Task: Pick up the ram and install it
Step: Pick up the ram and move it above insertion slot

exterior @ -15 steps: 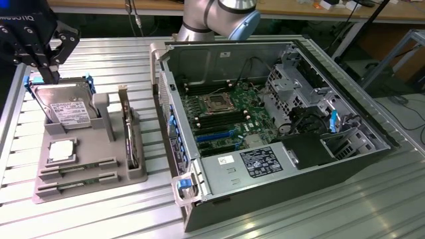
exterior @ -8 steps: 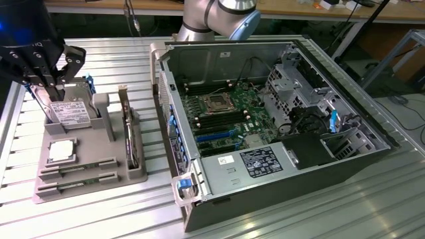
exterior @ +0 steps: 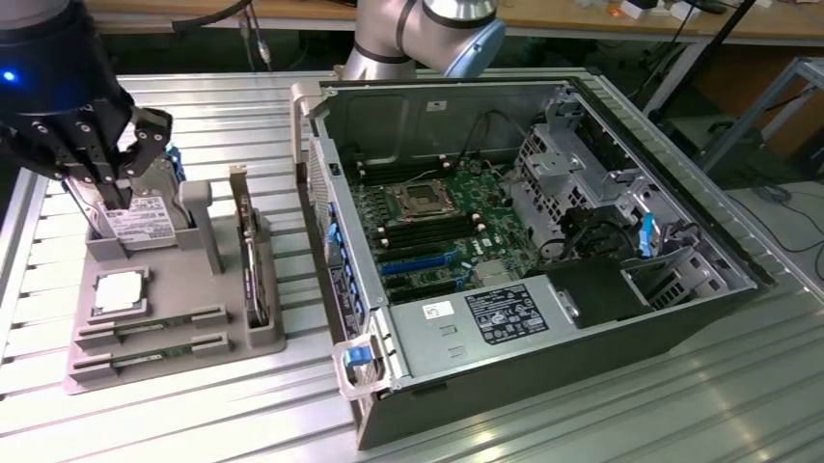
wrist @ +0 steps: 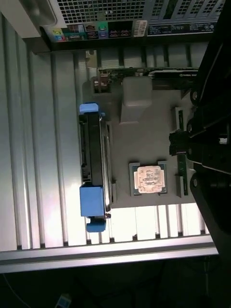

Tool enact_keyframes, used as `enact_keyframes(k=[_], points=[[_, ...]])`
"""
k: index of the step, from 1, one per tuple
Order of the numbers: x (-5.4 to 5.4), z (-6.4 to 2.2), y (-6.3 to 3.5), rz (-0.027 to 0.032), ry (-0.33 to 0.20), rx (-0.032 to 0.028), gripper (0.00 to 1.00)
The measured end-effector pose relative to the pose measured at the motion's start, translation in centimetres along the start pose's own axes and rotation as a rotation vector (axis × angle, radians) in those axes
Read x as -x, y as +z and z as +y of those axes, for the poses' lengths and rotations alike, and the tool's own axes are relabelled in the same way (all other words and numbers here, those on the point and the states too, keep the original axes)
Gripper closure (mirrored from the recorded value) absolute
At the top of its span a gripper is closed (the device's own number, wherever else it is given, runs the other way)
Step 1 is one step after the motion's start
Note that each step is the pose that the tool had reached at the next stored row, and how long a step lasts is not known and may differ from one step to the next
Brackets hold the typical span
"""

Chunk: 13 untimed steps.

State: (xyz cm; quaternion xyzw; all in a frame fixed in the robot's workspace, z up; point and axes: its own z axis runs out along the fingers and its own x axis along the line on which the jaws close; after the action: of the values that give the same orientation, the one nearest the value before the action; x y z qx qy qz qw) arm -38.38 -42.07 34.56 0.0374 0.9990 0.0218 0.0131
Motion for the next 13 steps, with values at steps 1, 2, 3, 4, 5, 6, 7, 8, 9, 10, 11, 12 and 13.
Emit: enact_keyframes(k=[1,2,3,4,5,6,7,8,9,10,11,12,13], points=[[0.0,-0.80,0.43,0.0001,0.000,-0.0001,0.90],[0.1,-2.19,0.93,0.0000,0.000,0.0000,0.90],[0.2,-3.45,1.37,0.0001,0.000,-0.0001,0.90],[0.2,-4.03,1.58,0.0000,0.000,0.0000,0.90],[0.3,-4.55,1.76,0.0001,0.000,-0.0001,0.90],[0.3,-5.23,2.00,0.0000,0.000,-0.0001,0.90],[0.3,-5.66,2.15,0.0000,0.000,0.0000,0.90],[0.4,-6.17,2.33,0.0001,0.000,-0.0001,0.90],[0.4,-6.67,2.52,0.0000,0.000,0.0000,0.90],[0.5,-7.70,2.89,0.0002,0.000,-0.0001,0.90],[0.5,-8.19,3.22,0.0000,0.000,0.0000,0.90],[0.5,-8.31,3.62,0.0000,0.000,0.0000,0.90],[0.5,-8.36,3.81,0.0000,0.000,-0.0001,0.90]])
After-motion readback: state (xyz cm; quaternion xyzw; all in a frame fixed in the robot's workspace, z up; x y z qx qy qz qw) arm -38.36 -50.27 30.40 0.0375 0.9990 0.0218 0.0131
